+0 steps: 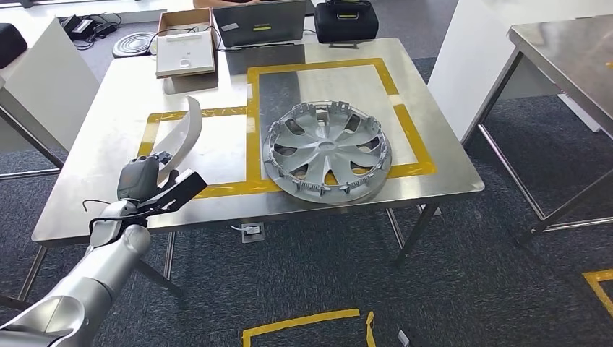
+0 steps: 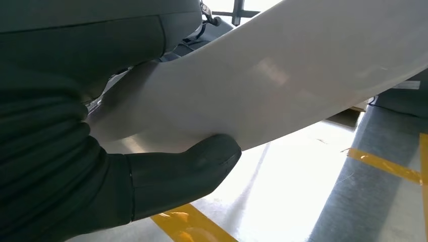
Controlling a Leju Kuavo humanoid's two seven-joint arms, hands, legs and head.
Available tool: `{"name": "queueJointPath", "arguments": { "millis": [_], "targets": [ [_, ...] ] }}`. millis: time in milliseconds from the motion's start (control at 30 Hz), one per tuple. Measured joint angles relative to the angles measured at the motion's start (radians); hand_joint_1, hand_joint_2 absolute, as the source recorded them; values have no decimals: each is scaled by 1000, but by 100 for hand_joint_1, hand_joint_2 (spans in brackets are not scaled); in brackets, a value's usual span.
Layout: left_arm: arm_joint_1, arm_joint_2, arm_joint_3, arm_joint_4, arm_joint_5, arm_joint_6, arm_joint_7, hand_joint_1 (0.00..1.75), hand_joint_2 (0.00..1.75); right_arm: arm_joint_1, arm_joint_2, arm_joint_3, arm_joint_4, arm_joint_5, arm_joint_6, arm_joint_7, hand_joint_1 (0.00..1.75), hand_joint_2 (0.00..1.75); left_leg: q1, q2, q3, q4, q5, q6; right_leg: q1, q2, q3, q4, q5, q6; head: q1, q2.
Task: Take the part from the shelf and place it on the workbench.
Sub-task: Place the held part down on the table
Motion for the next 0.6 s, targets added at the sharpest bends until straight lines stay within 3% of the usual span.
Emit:
{"name": "queueJointPath", "arguments": {
  "millis": [233, 600],
  "targets": [
    [4, 45, 0, 9, -20, -9, 80, 175, 175, 0, 0, 0, 0, 2, 0, 1, 0, 0, -1, 0, 0, 1, 0, 0, -2, 0, 0, 0, 1, 1, 0, 0],
    [8, 85, 0, 10, -21, -7, 112, 175, 175, -2, 0, 0, 0, 6, 0, 6, 0, 0, -4, -1, -3, 5, -2, 3, -4, -1, 0, -2, 2, 4, 0, 0]
  ]
}}
